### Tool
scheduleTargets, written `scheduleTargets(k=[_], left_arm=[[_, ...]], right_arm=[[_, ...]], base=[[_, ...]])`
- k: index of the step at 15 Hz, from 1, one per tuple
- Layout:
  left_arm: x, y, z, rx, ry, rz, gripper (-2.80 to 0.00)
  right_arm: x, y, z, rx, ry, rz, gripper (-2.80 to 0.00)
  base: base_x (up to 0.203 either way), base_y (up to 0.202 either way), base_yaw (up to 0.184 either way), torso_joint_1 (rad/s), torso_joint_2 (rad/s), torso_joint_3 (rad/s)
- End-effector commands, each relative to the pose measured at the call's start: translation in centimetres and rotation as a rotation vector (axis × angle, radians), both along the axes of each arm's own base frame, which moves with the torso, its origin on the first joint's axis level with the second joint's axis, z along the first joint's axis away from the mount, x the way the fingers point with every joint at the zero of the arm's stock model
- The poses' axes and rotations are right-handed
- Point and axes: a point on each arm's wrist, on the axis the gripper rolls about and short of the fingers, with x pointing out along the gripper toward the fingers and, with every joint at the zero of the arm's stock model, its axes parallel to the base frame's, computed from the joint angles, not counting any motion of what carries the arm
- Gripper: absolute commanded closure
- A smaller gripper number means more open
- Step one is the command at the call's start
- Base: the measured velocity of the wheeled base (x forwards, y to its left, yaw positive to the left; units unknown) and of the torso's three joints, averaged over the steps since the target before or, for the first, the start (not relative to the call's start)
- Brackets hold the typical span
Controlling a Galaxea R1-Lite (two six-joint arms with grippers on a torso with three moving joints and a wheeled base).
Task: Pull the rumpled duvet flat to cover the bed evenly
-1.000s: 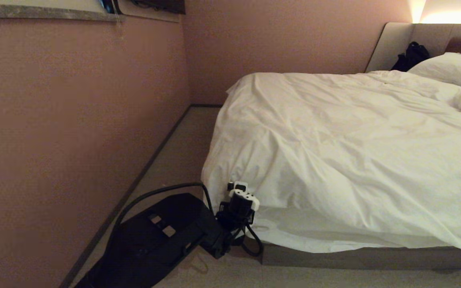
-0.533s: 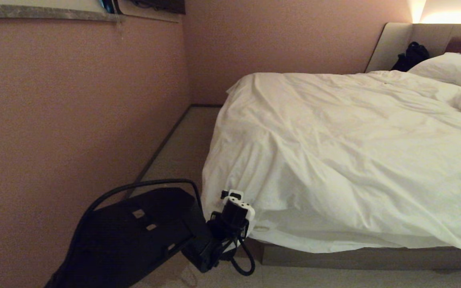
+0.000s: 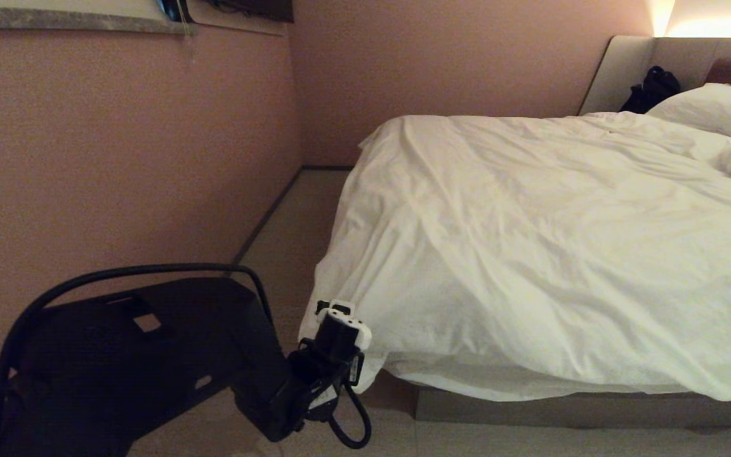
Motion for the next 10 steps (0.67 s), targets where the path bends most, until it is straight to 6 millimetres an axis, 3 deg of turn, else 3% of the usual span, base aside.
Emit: scheduleTargets(k=[1,5,8,10], left_arm=[[0.8,1.6,1.2,-0.011,-0.022,0.048,0.00],[2.8,5.8,3.0,0.002,-0.054,0.146,0.00],[2.0,6.4,3.2,0.003,-0.040,0.143,0.00],[1.0,5.8,2.9,-0.005,-0.021,0.123,0.00]], right_arm=[[0.0,0.0,0.0,0.000,0.000,0.001,0.00],[0.0,0.0,0.0,0.000,0.000,0.001,0.00],[0.0,0.0,0.0,0.000,0.000,-0.001,0.00],[0.0,0.0,0.0,0.000,0.000,0.001,0.00]], base=[[0.000,0.000,0.000,0.000,0.00,0.000],[0.000,0.000,0.000,0.000,0.00,0.000],[0.000,0.000,0.000,0.000,0.00,0.000],[0.000,0.000,0.000,0.000,0.00,0.000]])
